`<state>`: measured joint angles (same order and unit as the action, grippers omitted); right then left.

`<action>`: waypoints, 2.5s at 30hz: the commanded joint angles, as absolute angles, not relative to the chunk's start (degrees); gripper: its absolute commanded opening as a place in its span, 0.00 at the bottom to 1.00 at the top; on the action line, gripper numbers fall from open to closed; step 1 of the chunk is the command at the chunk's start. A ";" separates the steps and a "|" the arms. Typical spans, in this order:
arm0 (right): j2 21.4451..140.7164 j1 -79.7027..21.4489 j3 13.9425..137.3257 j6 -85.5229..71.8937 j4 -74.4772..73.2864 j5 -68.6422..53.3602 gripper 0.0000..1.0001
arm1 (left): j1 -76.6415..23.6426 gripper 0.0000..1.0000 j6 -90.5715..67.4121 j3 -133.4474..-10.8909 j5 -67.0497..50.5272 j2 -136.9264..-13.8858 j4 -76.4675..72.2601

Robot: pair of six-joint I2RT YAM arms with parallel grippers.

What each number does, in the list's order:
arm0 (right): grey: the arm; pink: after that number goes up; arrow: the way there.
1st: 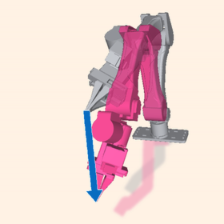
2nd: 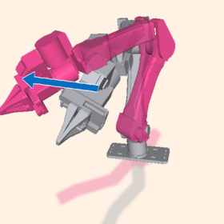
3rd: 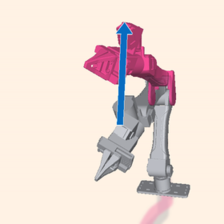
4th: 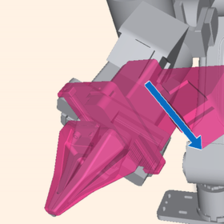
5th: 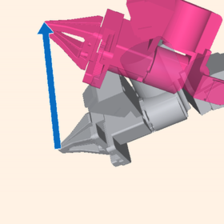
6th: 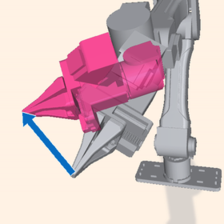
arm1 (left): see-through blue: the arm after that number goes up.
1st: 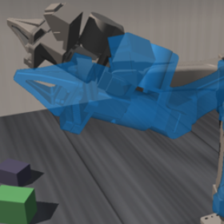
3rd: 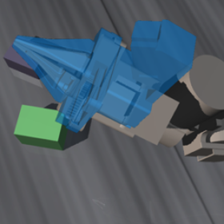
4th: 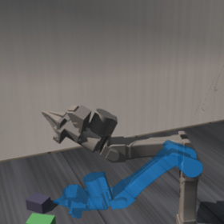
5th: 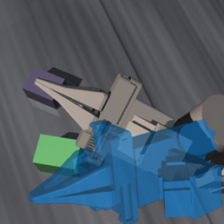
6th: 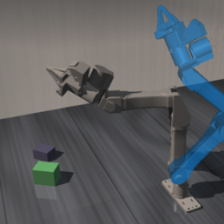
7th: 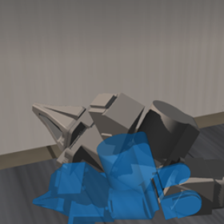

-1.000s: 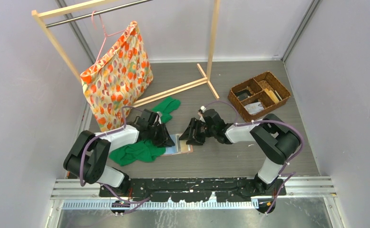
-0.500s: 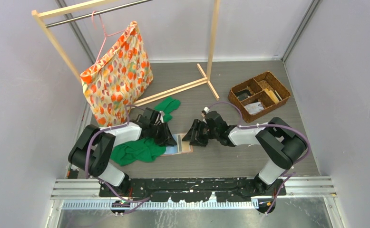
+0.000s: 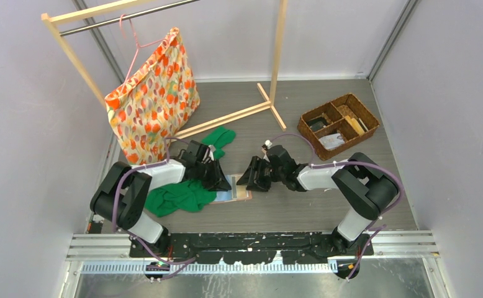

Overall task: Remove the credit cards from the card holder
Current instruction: Remove the credit card from the card holder.

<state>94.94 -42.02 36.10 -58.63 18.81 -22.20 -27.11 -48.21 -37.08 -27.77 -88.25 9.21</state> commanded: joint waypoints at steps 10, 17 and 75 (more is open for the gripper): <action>98.01 -43.34 34.59 -63.48 29.35 -25.56 0.58 | -27.77 0.24 -46.22 -35.12 -23.57 -94.07 7.47; 97.84 -42.80 30.88 -67.55 36.90 -25.53 0.58 | -31.39 0.24 -48.39 -36.44 -25.99 -98.54 2.95; 77.75 -35.54 21.45 -64.39 24.72 -18.17 0.57 | -38.94 0.25 -53.17 -42.63 -25.01 -99.05 -0.93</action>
